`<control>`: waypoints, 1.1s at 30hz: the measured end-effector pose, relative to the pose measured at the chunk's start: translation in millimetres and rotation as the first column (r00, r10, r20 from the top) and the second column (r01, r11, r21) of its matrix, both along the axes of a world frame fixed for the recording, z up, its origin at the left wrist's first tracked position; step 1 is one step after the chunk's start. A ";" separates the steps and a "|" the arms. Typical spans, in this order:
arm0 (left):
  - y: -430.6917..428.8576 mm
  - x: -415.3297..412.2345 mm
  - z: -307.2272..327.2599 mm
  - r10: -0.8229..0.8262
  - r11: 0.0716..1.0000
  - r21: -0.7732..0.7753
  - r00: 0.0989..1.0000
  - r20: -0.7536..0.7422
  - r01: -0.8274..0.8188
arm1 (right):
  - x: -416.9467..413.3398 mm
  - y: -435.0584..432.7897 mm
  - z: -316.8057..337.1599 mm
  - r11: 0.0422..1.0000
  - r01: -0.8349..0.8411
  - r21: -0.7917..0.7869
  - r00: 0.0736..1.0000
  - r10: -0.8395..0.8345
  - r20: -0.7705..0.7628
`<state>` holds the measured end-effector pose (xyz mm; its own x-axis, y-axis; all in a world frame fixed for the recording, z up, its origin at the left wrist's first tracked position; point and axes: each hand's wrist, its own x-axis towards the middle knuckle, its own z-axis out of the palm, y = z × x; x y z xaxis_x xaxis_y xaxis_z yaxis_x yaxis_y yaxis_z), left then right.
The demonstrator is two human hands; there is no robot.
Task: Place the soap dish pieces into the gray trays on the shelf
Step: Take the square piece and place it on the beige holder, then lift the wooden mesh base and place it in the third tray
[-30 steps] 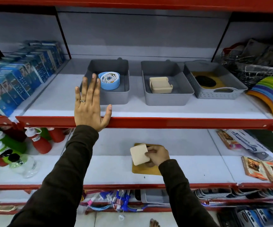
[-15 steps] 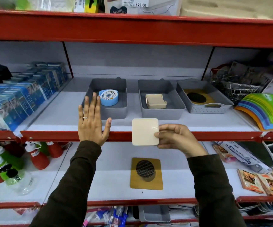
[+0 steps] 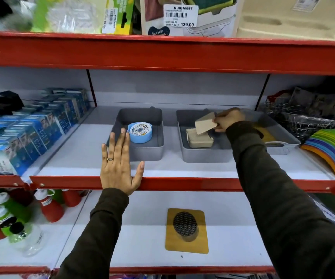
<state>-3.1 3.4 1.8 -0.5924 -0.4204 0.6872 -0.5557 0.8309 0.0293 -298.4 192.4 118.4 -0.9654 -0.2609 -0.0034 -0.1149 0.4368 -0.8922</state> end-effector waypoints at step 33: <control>132.8 26.5 -108.4 -0.591 0.789 0.190 0.806 -0.029 0.585 | 216.2 99.6 -169.2 0.948 -0.310 -0.077 0.901 0.267 -0.342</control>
<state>23.4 136.2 -106.6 -0.7849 -0.0982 0.6117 0.0352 0.9787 0.2023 -82.2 292.0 -50.9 -0.7899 -0.5052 0.3476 -0.5100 0.2264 -0.8298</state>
